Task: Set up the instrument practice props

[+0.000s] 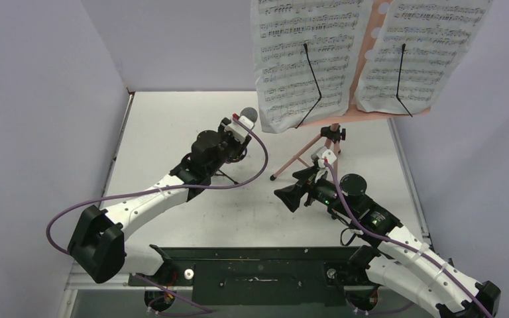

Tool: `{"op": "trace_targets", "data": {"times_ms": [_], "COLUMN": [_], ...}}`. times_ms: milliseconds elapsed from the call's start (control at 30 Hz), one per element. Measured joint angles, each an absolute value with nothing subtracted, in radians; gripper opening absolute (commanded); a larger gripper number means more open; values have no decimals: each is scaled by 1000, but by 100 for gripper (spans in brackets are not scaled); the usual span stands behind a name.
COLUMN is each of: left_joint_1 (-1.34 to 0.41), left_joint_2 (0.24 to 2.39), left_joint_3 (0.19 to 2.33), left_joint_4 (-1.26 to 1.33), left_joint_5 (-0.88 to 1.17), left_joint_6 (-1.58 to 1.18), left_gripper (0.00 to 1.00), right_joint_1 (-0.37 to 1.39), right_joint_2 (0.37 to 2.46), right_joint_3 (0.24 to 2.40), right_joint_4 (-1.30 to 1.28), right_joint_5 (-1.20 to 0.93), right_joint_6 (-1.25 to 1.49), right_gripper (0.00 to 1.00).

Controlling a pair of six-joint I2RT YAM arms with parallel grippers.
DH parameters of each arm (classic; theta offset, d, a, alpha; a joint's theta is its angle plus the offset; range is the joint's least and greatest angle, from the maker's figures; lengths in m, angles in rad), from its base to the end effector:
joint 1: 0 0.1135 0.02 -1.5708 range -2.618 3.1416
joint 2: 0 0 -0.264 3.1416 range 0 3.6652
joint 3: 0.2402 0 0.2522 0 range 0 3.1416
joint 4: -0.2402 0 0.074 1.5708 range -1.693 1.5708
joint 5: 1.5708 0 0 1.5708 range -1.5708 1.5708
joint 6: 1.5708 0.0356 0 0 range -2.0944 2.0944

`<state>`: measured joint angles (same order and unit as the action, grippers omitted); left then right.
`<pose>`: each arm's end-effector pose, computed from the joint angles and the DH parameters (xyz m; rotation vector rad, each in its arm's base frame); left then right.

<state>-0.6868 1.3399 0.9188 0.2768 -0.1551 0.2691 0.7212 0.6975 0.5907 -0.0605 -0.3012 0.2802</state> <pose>0.2476 -0.1959 0.3094 0.6855 1.5737 -0.1770 0.1238 0.1229 0.2986 -0.6266 1.7269 0.9820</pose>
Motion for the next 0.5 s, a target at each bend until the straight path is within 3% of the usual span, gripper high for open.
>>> {"op": "trace_targets", "data": {"times_ms": [500], "left_joint_1": [-674], "left_joint_2": [1340], "left_joint_3": [872], "left_joint_4": [311], "left_joint_5": [-165], "left_joint_6": [243], "left_gripper": [0], "right_joint_1": [721], "right_joint_2": [698], "right_joint_3": [591], "right_joint_4": [-61], "right_joint_5": [-300], "right_joint_6": [280], "right_gripper": [90]}}
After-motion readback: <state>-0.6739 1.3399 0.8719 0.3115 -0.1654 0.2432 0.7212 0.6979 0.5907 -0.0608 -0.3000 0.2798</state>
